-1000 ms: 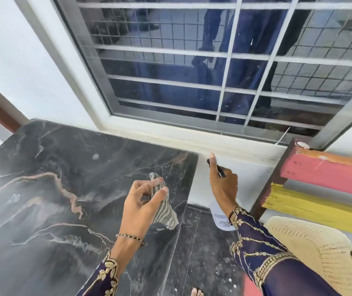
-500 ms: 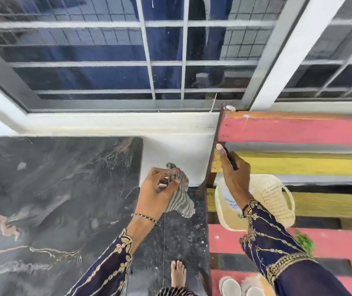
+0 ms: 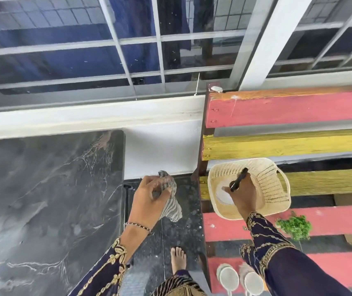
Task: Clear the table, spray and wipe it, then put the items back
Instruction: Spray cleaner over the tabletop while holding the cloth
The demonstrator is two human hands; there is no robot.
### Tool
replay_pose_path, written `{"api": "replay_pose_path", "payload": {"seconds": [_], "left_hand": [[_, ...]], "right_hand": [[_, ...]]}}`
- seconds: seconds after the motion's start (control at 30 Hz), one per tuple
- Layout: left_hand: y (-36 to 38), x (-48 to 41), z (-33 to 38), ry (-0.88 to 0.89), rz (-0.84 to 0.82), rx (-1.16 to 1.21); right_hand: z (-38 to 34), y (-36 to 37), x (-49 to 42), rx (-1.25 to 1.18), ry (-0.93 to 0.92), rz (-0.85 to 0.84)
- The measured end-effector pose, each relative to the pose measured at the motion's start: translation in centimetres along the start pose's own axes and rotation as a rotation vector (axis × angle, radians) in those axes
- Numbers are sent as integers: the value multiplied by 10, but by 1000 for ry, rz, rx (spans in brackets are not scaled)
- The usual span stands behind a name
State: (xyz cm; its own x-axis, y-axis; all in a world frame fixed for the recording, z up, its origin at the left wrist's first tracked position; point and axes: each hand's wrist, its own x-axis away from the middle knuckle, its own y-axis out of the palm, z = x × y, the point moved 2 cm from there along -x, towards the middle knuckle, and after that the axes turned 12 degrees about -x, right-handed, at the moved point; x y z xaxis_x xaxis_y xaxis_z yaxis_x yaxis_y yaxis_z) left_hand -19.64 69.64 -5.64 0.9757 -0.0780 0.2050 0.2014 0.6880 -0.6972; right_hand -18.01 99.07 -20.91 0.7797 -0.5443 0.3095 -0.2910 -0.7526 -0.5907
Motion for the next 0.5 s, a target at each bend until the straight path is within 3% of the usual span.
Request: {"api": "replay_pose_path", "payload": {"seconds": [0.17,0.5], "left_hand": [[0,2,-8,11,-7,-24],[-16,23,-17,84,30,23]], "right_hand": [[22,4,12,-179,65,73],[-7,-16,46,-7,-42,150]]}}
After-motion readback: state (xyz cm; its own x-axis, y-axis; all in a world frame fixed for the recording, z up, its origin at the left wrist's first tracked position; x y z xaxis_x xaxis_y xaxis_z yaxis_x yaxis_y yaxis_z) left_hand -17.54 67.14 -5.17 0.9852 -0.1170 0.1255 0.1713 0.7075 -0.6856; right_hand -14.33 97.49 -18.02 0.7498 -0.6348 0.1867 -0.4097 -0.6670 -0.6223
